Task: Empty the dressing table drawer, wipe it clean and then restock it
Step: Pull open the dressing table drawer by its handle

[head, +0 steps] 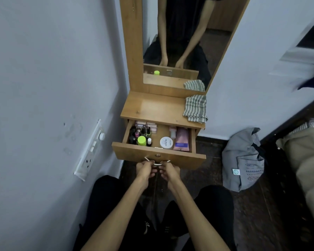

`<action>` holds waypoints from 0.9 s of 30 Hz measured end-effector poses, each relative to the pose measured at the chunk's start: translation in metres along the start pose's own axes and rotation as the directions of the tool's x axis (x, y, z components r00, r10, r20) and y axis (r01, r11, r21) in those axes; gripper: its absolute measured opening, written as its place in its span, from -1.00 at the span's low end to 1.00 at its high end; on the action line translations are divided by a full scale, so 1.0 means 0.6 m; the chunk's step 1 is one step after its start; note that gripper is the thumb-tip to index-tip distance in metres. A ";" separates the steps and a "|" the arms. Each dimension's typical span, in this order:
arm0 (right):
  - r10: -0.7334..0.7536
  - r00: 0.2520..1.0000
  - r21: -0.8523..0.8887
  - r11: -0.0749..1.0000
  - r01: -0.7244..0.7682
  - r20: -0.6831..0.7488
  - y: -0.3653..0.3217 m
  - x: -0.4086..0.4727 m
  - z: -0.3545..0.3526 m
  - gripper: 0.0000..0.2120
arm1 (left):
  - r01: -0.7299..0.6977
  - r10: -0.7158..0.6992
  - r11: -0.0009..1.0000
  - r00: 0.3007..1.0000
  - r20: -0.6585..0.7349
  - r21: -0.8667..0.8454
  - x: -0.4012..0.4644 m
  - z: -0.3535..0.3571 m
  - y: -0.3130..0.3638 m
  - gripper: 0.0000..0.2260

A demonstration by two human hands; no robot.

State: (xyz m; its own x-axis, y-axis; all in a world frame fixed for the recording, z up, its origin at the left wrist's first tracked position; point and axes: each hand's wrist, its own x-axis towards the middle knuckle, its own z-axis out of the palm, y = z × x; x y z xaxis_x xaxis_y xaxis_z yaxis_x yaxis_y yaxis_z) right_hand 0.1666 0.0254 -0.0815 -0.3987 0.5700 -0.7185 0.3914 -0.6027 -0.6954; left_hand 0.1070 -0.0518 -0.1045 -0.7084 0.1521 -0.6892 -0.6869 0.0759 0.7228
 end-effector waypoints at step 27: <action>0.035 0.999 -0.072 0.997 -0.032 0.033 0.116 -0.089 -0.056 -0.88 | 0.014 -0.013 0.996 1.000 -0.010 0.091 -0.082 -0.078 -0.108 -0.88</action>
State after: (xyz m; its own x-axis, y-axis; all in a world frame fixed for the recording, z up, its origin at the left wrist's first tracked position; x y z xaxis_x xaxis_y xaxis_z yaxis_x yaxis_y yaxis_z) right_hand 0.2432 -0.0281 -0.0919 -0.4121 0.5300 -0.7411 0.4628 -0.5789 -0.6713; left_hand 0.1784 -0.1104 -0.1198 -0.7009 0.1408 -0.6993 -0.6794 0.1671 0.7145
